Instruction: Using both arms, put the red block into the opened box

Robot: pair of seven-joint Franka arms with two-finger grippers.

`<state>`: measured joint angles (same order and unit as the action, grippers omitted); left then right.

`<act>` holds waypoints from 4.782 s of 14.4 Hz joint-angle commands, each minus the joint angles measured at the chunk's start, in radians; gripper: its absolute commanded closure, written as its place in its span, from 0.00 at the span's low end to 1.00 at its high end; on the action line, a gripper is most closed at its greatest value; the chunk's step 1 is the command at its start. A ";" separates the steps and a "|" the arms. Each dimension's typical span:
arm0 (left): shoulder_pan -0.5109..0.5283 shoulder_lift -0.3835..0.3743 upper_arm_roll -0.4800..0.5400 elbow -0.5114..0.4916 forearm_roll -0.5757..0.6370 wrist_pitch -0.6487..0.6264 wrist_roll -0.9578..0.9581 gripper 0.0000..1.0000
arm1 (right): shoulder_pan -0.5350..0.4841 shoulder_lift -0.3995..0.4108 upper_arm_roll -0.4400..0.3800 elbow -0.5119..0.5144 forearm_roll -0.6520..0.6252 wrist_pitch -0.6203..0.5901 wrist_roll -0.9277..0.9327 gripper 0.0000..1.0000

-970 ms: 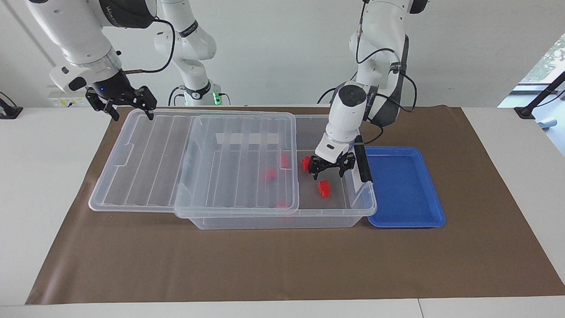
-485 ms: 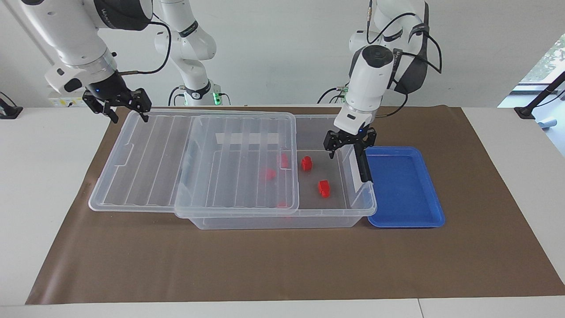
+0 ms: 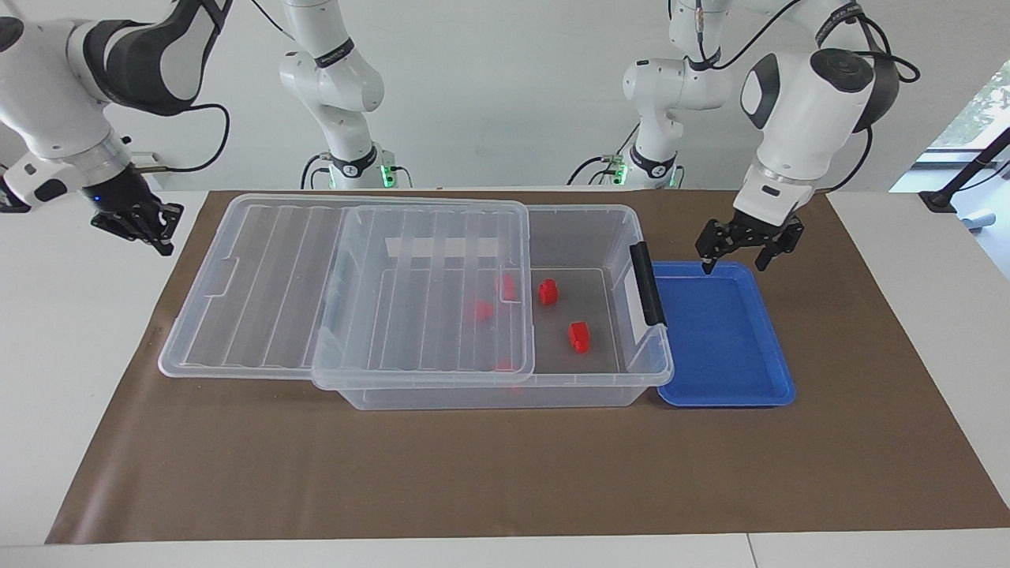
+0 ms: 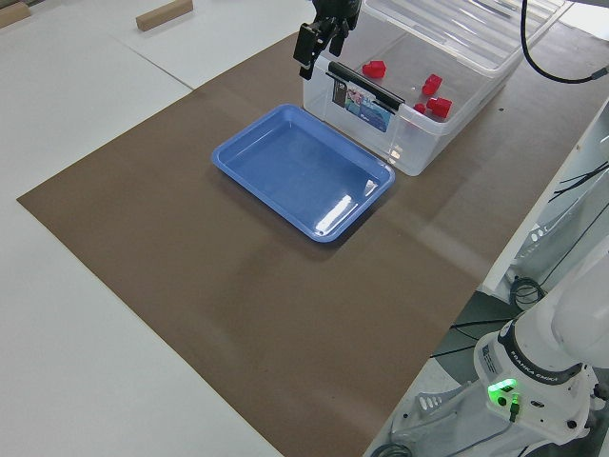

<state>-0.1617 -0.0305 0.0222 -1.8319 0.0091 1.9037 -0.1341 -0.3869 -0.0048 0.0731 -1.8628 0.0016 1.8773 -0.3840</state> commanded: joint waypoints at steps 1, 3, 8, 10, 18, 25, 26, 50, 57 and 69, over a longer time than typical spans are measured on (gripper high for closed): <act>0.048 0.003 -0.008 0.071 0.003 -0.090 0.072 0.00 | -0.013 0.002 0.011 -0.070 0.005 0.080 -0.026 1.00; 0.086 0.006 -0.008 0.121 -0.033 -0.155 0.122 0.00 | -0.006 -0.001 0.011 -0.117 0.005 0.130 -0.023 1.00; 0.122 0.012 -0.008 0.198 -0.060 -0.255 0.159 0.00 | 0.048 -0.004 0.011 -0.125 0.005 0.131 0.023 1.00; 0.120 0.009 -0.008 0.207 -0.060 -0.278 0.159 0.00 | 0.078 -0.006 0.011 -0.125 0.005 0.126 0.057 1.00; 0.146 0.024 0.002 0.253 -0.070 -0.350 0.165 0.00 | 0.212 -0.011 0.013 -0.131 0.005 0.122 0.253 1.00; 0.137 0.012 -0.005 0.235 -0.066 -0.356 0.172 0.00 | 0.321 -0.014 0.013 -0.133 0.005 0.122 0.428 1.00; 0.137 0.012 -0.005 0.235 -0.066 -0.357 0.172 0.00 | 0.336 -0.014 0.013 -0.133 0.005 0.122 0.445 1.00; 0.122 0.017 -0.018 0.215 -0.017 -0.347 0.189 0.00 | 0.367 0.016 0.020 0.020 0.003 -0.045 0.531 1.00; 0.123 0.017 -0.018 0.215 0.000 -0.338 0.191 0.00 | 0.324 0.005 0.004 0.315 -0.009 -0.409 0.516 1.00; 0.123 0.011 -0.018 0.215 0.000 -0.341 0.182 0.00 | 0.241 -0.029 0.004 0.255 0.005 -0.354 0.438 0.00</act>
<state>-0.0337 -0.0124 0.0032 -1.6156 -0.0128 1.5661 0.0434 -0.1341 -0.0177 0.0684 -1.5833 0.0012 1.4976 0.0734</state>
